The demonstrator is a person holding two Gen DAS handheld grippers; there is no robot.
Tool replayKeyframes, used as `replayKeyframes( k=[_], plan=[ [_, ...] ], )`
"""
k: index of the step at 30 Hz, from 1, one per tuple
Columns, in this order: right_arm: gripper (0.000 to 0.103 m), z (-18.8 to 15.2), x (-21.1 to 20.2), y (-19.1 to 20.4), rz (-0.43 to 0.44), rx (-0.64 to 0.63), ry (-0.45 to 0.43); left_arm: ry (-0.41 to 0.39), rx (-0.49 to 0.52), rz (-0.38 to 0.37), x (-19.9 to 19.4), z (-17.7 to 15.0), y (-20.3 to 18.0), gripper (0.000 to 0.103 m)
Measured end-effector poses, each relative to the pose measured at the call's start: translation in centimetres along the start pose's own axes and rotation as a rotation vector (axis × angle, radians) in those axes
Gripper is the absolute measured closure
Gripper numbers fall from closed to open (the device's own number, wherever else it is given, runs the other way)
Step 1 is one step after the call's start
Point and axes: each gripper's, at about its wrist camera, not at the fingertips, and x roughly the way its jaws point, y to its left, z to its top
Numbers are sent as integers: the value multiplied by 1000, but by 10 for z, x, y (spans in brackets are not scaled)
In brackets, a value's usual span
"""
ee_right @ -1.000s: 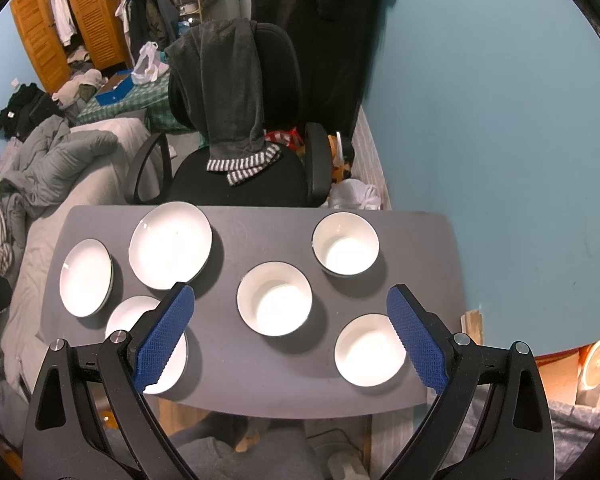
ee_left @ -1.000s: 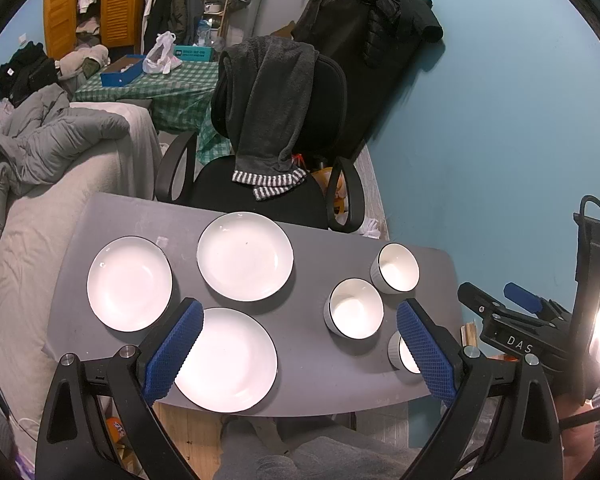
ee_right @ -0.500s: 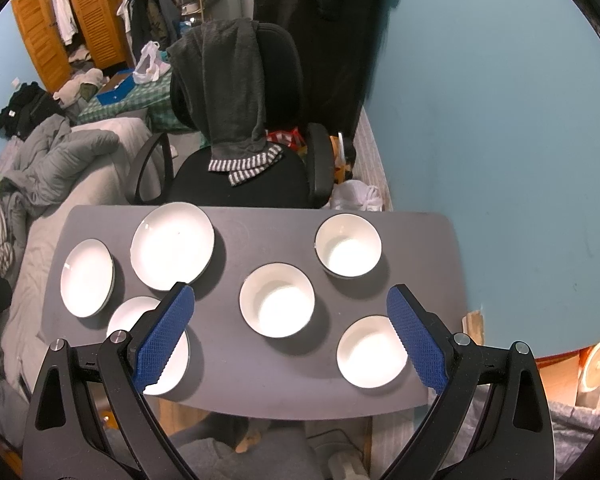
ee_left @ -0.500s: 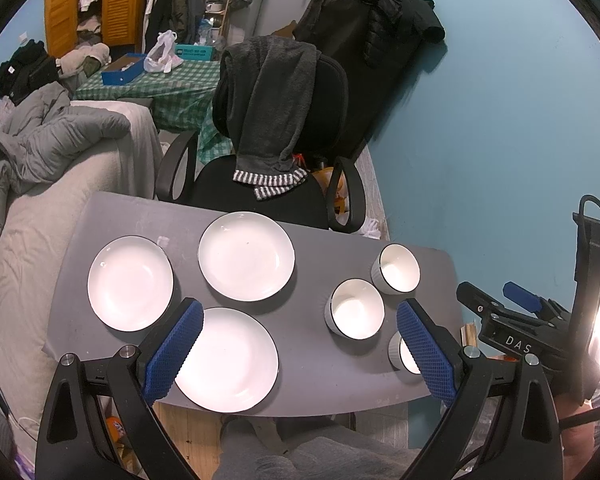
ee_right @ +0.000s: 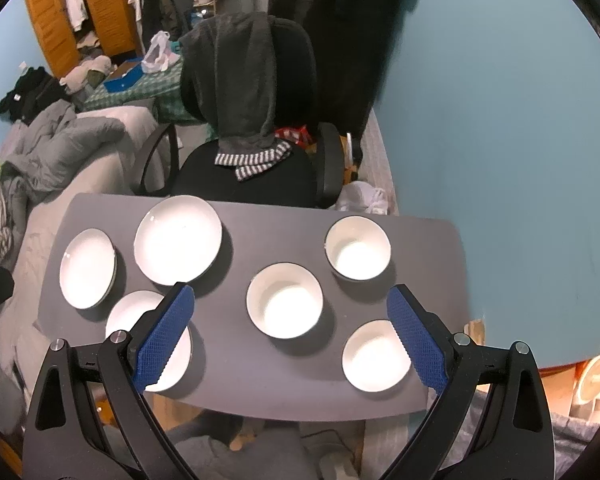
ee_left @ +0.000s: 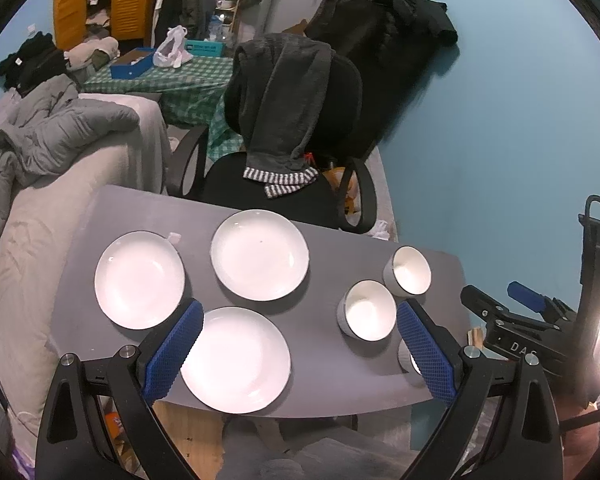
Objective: Organize plates and bowls
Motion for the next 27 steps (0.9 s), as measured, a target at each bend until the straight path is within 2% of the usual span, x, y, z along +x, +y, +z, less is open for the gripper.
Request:
replayKeyframes(
  k=[13, 27],
  plan=[
    [6, 10, 32, 35, 79, -88, 60, 30, -69, 65, 15, -10, 49, 4],
    [6, 6, 80, 86, 155, -165, 126, 105, -113, 128, 45, -26, 101, 4]
  ],
)
